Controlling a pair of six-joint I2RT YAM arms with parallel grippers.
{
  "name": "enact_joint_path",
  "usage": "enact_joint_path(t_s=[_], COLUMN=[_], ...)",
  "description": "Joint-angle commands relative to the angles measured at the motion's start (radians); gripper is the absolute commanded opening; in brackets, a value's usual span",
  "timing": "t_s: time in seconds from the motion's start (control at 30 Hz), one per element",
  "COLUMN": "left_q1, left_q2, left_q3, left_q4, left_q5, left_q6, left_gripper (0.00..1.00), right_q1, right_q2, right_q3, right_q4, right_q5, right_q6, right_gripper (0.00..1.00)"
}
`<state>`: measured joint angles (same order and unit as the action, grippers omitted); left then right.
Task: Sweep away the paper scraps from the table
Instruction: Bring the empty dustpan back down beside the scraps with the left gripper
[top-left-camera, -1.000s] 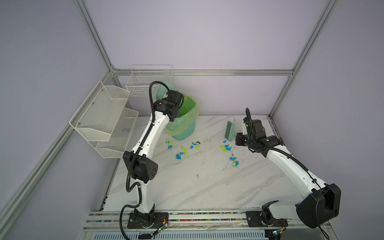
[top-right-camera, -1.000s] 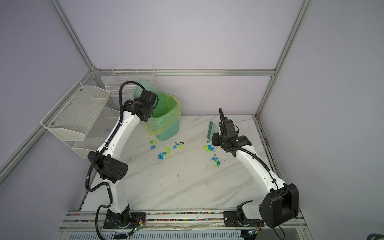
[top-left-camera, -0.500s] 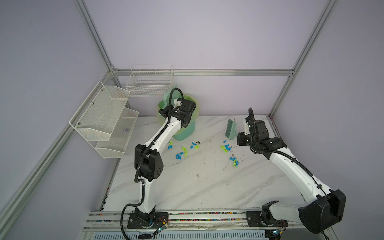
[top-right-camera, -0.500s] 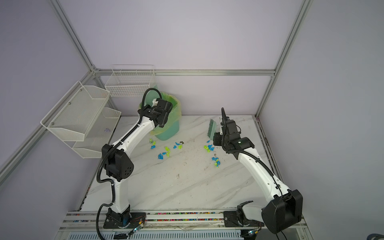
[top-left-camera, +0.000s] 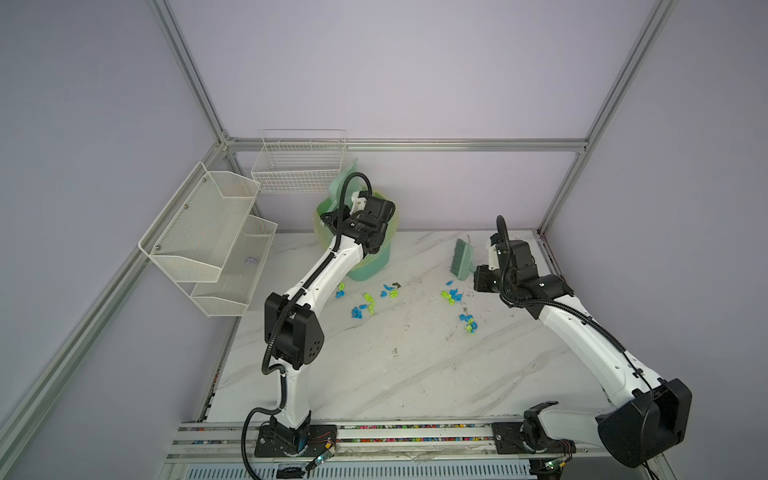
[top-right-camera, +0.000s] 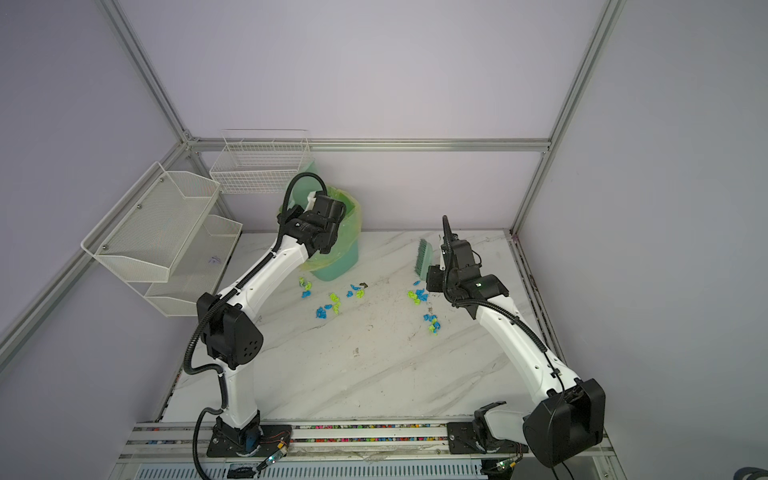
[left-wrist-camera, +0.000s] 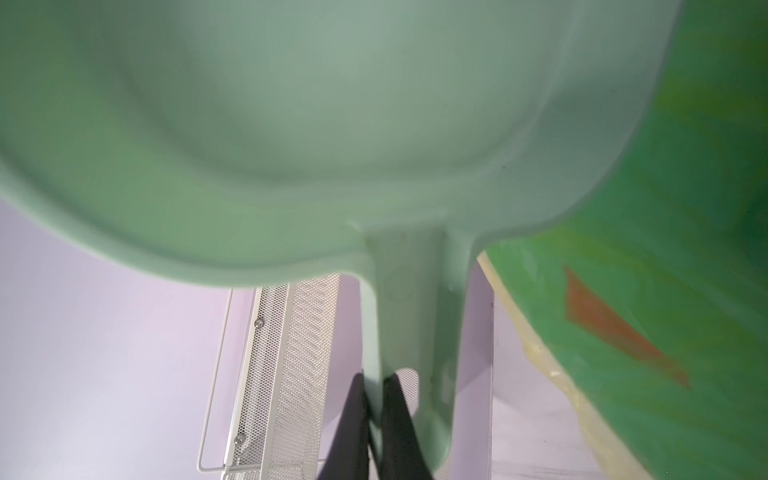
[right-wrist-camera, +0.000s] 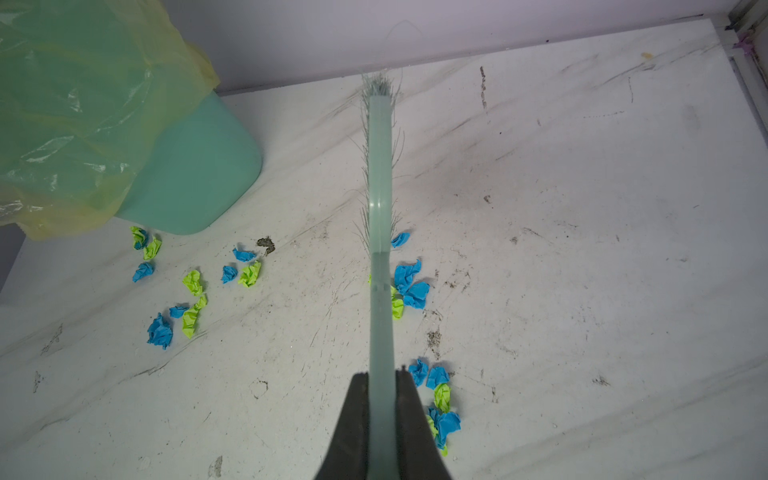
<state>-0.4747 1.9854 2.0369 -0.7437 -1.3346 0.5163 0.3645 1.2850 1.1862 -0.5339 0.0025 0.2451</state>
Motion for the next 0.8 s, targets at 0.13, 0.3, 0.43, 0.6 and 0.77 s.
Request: enact_joint_path(t_s=[0.13, 0.3, 0.43, 0.6, 0.77], left_q1=[-0.041, -0.059, -0.093, -0.128, -0.186], left_q2=[-0.046, -0.07, -0.118, -0.129, -0.14], left_q3=[0.238, 0.286, 0.3, 0.319, 0.198], left_q4=[-0.324, -0.466, -0.502, -0.613, -0.648], left_q5=[0.238, 0.383, 0.55, 0.776, 0.899], left_q6=[-0.307, -0.425, -0.48, -0.595, -0.684], left_gripper=[0.0, 0.0, 0.0, 0.0, 0.0], right_q1=[-0.006, -0.005, -0.005, -0.005, -0.006], right_q2=[-0.033, -0.041, -0.034, -0.003, -0.01], right_q3=[-0.01, -0.008, -0.003, 0.037, 0.114], right_q4=[0.026, 0.022, 0.024, 0.002, -0.038], right_q5=[-0.005, -0.013, -0.036, -0.039, 0.014], right_q6=[-0.001, 0.011, 0.012, 0.028, 0.025], right_gripper=[0.0, 0.0, 0.0, 0.0, 0.0])
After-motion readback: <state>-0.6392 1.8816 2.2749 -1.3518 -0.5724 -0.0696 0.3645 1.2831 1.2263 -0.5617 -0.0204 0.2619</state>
